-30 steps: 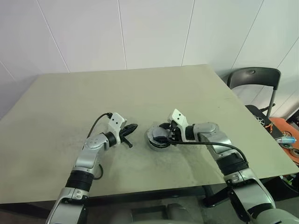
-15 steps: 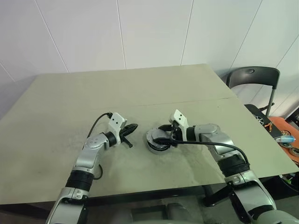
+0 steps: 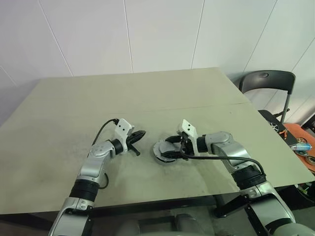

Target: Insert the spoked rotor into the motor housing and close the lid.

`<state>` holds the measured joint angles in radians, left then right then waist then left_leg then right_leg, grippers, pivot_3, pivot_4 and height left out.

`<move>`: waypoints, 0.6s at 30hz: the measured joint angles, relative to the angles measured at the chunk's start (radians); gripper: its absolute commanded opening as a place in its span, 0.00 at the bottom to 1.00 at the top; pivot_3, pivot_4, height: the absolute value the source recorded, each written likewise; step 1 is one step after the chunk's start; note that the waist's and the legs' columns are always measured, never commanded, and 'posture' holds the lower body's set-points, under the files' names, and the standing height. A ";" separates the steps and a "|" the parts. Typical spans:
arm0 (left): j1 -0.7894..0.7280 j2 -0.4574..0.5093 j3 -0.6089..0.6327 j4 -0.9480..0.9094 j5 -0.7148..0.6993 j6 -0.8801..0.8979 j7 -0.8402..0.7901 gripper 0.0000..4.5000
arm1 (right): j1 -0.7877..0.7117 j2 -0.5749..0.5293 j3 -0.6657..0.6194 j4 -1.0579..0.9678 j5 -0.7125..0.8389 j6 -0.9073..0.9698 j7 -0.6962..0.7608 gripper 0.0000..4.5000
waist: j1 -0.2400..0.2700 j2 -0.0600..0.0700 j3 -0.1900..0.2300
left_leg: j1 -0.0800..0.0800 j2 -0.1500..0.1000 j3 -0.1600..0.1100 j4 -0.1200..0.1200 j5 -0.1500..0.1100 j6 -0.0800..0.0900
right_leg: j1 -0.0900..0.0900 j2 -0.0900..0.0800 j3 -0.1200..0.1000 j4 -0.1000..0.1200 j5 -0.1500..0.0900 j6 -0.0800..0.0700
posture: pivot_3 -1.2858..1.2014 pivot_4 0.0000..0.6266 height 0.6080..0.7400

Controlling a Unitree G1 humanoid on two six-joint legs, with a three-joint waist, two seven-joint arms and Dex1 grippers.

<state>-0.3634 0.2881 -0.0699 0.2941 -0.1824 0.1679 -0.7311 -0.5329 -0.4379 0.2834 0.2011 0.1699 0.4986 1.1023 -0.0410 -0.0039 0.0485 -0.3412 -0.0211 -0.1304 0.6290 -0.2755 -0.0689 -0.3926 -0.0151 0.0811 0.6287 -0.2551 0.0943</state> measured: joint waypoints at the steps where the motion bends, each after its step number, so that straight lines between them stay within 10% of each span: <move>1: 0.000 0.000 0.000 -0.001 -0.001 0.000 -0.007 0.00 | -0.005 -0.002 0.009 0.001 -0.010 -0.010 -0.004 0.77 | 0.000 0.000 0.000 | 0.000 0.000 0.000 0.000 0.000 0.000 | 0.000 0.000 0.000 0.000 0.000 0.000 | 0.52 0.00 1.00; 18: 0.058 0.070 0.004 -0.133 -0.086 0.043 -0.160 0.00 | -0.004 -0.017 -0.003 -0.016 0.027 0.019 0.020 0.77 | -0.002 0.000 0.000 | 0.000 0.000 0.000 -0.001 0.000 0.000 | 0.000 0.000 0.000 0.000 0.000 0.000 | 0.52 0.00 1.00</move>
<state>-0.3053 0.3582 -0.0661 0.1608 -0.2684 0.2104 -0.8908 -0.5364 -0.4546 0.2800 0.1852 0.1966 0.5180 1.1226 -0.0430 -0.0042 0.0488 -0.3410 -0.0210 -0.1304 0.6284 -0.2755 -0.0688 -0.3927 -0.0152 0.0812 0.6288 -0.2552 0.0941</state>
